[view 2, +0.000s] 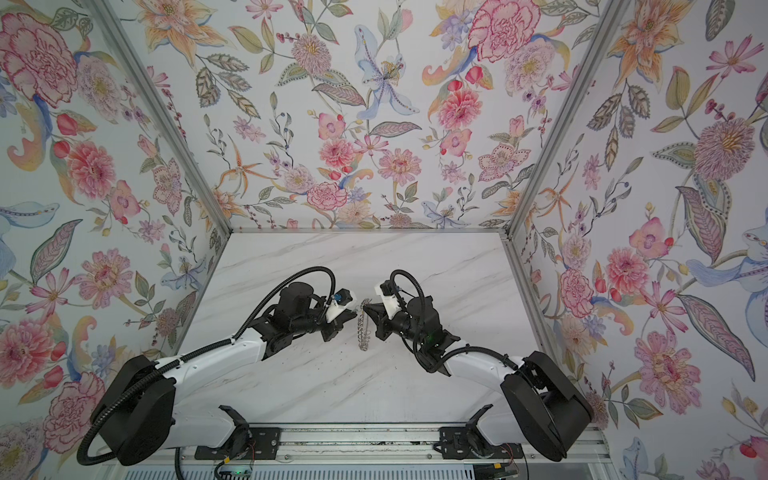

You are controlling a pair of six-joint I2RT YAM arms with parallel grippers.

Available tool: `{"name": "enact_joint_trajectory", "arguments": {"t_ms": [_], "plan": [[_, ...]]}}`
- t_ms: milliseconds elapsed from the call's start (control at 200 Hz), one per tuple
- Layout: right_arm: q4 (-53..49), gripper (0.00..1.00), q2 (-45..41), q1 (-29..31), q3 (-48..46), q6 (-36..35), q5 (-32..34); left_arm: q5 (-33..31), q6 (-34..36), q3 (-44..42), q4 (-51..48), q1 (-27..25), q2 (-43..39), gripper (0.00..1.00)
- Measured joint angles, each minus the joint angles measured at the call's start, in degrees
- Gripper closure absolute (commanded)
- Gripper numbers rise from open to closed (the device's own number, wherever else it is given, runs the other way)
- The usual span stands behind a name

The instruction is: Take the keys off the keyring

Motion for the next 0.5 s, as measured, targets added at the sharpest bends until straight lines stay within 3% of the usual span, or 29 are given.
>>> {"name": "enact_joint_trajectory", "arguments": {"t_ms": [365,495], "plan": [[9.18,1.0,1.2,-0.17,-0.9,5.55,2.29,-1.86,-2.43,0.79,3.85,-2.01,0.7,1.0],[10.4,1.0,2.29,-0.74,-0.83,5.95,0.72,-3.26,-2.6,0.79,3.39,-2.14,0.63,0.86]]}}
